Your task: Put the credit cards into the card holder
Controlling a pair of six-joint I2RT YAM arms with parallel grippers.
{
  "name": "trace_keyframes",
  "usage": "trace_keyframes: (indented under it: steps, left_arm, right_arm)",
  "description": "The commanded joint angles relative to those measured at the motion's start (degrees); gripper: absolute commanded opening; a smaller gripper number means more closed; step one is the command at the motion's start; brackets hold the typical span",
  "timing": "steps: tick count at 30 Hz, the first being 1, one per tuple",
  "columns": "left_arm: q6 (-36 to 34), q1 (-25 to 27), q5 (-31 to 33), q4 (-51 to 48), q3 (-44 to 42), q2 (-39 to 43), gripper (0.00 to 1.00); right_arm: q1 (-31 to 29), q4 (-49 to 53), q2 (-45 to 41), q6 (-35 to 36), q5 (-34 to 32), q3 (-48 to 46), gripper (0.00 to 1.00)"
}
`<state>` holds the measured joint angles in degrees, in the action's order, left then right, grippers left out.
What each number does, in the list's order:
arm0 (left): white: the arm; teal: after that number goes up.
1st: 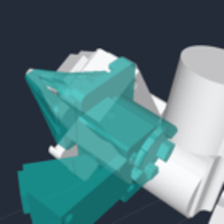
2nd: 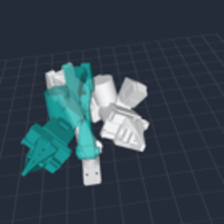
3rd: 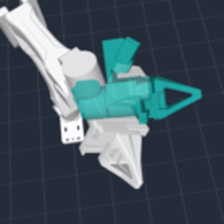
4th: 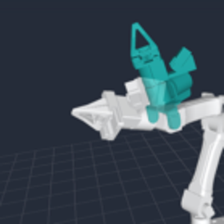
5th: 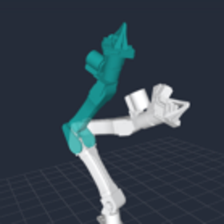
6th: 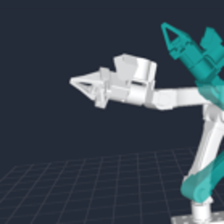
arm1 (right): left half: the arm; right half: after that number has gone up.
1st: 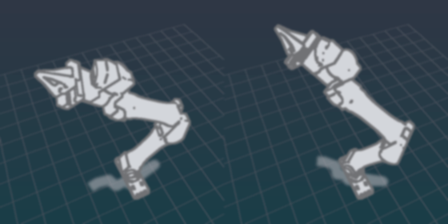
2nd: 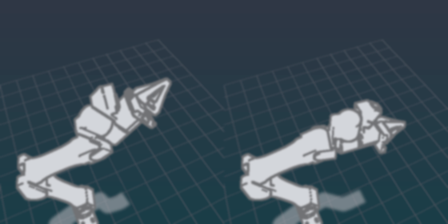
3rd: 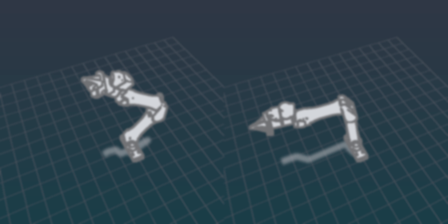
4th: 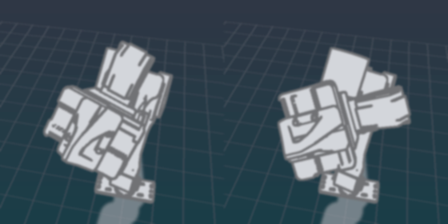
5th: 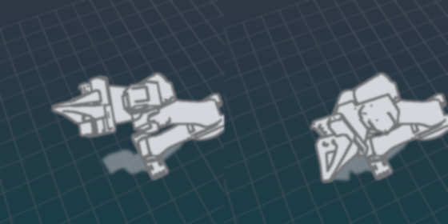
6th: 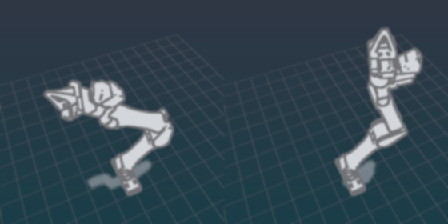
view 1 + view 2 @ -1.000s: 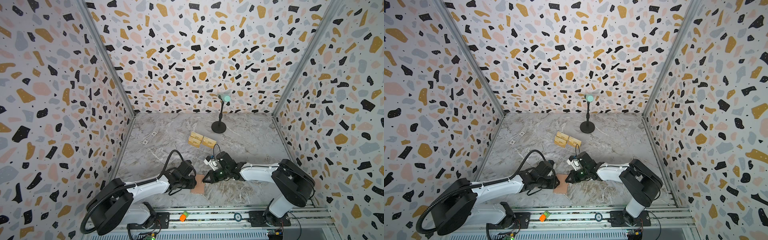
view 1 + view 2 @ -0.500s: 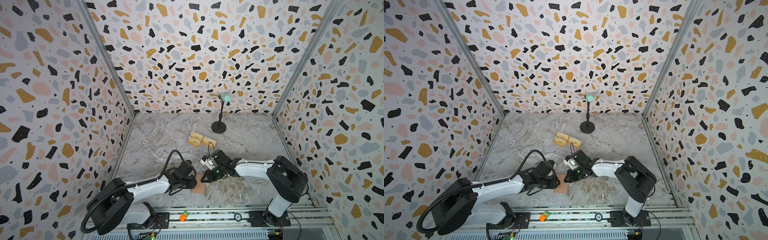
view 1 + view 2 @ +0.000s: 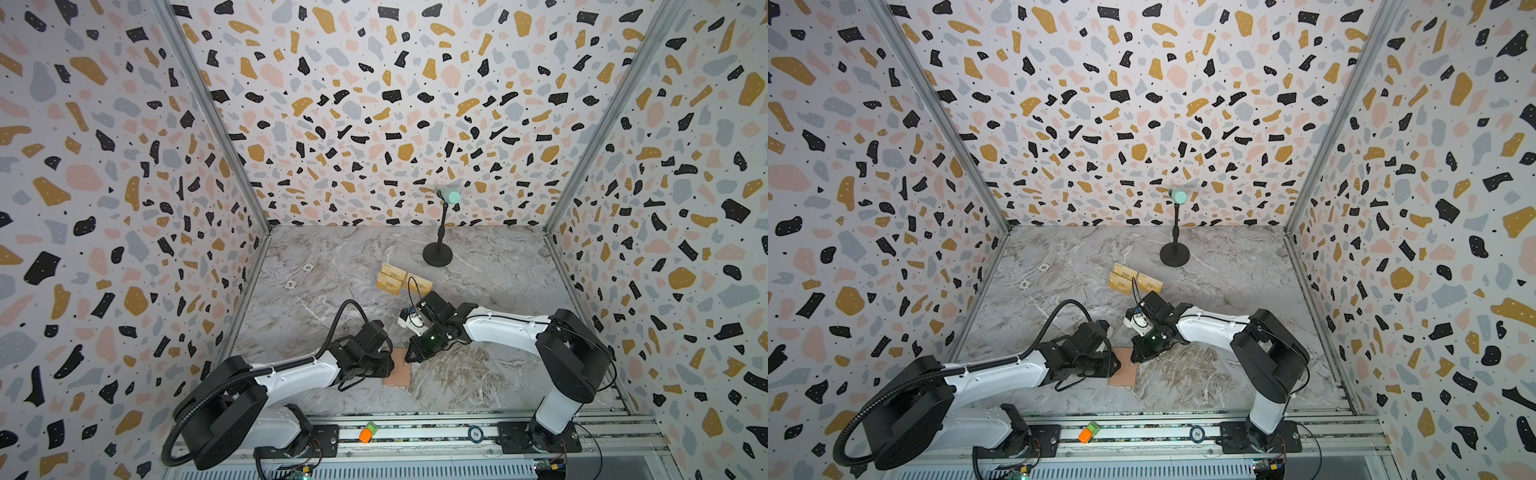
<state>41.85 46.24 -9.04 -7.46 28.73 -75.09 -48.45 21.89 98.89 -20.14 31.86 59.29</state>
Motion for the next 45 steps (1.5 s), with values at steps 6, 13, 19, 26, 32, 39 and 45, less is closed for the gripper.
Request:
trace_keyframes:
  steps: [6,13,19,26,32,39,45]
  left_arm:
    - [0.37,0.43,0.36,-1.33,-0.96,-0.62,0.35]
    - [0.26,0.52,0.45,-1.72,-1.40,0.20,0.35]
    - [0.28,0.52,0.43,-1.75,-1.31,0.22,0.35]
    - [0.34,0.50,0.35,-1.46,-1.22,0.23,0.35]
    - [0.49,0.52,0.25,-1.14,-1.48,0.29,0.35]
    - [0.44,0.52,0.07,-0.89,-1.57,0.12,0.35]
    - [0.43,0.52,0.10,-0.90,-1.64,0.30,0.35]
  right_arm:
    - [-0.33,6.82,-0.50,4.20,-2.31,3.44,0.00]
    - [-1.38,3.38,2.33,2.67,-0.46,4.21,0.00]
    - [-2.18,6.14,5.43,4.52,-1.18,7.24,0.00]
    - [-2.50,6.02,6.38,4.40,-0.74,7.99,0.00]
    - [-3.04,5.31,6.88,3.78,-1.03,8.02,0.00]
    - [-4.29,8.50,9.02,5.46,-2.47,9.87,0.00]
    - [-4.49,9.52,9.76,5.22,-4.26,10.84,0.00]
